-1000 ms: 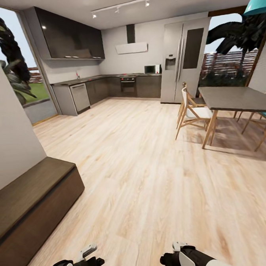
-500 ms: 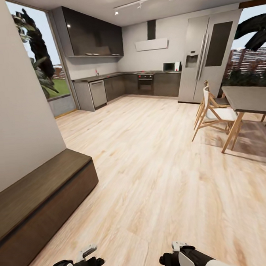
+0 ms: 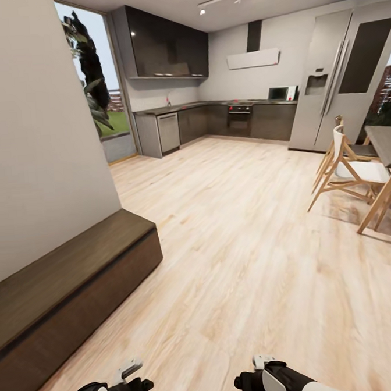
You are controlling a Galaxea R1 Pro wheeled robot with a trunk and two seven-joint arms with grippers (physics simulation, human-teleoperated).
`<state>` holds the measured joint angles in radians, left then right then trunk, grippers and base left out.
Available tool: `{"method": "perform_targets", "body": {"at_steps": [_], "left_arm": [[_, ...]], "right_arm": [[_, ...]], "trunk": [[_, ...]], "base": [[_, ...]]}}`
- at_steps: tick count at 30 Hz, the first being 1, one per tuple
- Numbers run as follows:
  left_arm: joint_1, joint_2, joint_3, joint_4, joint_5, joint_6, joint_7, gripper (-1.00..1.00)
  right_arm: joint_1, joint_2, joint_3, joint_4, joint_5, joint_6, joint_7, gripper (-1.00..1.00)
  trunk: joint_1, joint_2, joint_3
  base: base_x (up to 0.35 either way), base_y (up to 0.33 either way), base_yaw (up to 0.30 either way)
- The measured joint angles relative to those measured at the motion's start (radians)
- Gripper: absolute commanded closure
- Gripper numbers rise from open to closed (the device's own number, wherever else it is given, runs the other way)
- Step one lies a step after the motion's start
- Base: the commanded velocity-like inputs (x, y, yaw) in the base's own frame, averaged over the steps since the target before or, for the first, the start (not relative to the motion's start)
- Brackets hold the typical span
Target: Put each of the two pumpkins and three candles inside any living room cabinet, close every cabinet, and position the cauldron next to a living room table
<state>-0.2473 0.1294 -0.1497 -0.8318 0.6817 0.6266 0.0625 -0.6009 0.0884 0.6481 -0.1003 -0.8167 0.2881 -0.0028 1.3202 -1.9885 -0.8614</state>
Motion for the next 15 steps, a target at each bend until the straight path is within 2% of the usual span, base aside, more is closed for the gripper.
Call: {"method": "perform_targets", "body": {"at_steps": [8,15], "left_arm": [[0.0,0.0,0.0,0.0,0.0,0.0,0.0,-1.0],[0.0,0.0,0.0,0.0,0.0,0.0,0.0,-1.0]], "right_arm": [[0.0,0.001,0.0,0.0,0.0,0.0,0.0,-1.0],[0.0,0.001,0.0,0.0,0.0,0.0,0.0,-1.0]], "trunk": [[0.0,0.0,-0.007],[0.0,0.0,-0.013]], "base": [[0.0,-0.105,0.266],[0.0,-0.017,0.266]]}}
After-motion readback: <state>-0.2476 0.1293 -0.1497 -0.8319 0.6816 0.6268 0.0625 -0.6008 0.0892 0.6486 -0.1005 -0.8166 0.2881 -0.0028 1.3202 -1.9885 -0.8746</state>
